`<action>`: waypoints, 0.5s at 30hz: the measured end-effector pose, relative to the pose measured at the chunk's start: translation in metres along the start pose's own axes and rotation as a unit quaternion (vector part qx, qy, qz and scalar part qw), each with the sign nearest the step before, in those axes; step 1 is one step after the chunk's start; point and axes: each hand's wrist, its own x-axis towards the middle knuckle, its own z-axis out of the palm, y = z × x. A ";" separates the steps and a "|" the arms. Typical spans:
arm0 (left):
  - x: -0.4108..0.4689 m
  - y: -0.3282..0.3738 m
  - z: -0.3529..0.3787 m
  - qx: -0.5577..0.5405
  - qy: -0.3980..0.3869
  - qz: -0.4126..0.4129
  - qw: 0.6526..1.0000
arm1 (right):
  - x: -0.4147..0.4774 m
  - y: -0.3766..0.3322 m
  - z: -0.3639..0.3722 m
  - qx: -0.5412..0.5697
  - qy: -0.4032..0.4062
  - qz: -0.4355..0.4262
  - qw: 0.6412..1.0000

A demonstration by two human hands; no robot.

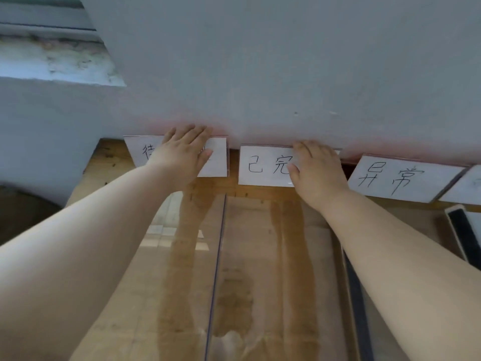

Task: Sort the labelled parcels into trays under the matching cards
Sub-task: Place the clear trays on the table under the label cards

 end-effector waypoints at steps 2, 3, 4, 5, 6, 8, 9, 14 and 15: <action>-0.006 -0.007 0.000 -0.006 0.008 0.015 1.000 | -0.004 -0.004 0.000 0.000 0.000 0.003 1.000; -0.009 -0.009 0.000 -0.006 0.010 0.020 1.000 | -0.006 -0.007 -0.001 -0.003 -0.002 0.006 1.000; -0.012 -0.012 0.001 -0.004 0.010 0.023 1.000 | -0.008 -0.008 -0.001 -0.007 -0.003 0.009 1.000; -0.015 -0.013 0.001 0.000 0.010 0.026 1.000 | -0.009 -0.010 -0.001 -0.010 -0.005 0.011 1.000; -0.018 -0.014 0.002 0.003 0.009 0.028 1.000 | -0.011 -0.012 -0.001 -0.011 -0.007 0.013 1.000; -0.022 -0.014 0.003 0.006 0.008 0.029 1.000 | -0.013 -0.014 -0.002 -0.012 -0.015 0.017 1.000; -0.024 -0.014 0.003 0.004 0.007 0.026 1.000 | -0.014 -0.015 -0.003 -0.013 -0.019 0.018 1.000; -0.035 -0.007 -0.004 -0.003 0.001 0.006 1.000 | -0.020 -0.017 -0.011 -0.009 -0.053 0.021 0.998; -0.038 -0.004 -0.008 -0.005 0.004 0.005 1.000 | -0.023 -0.019 -0.015 0.000 -0.055 0.020 0.998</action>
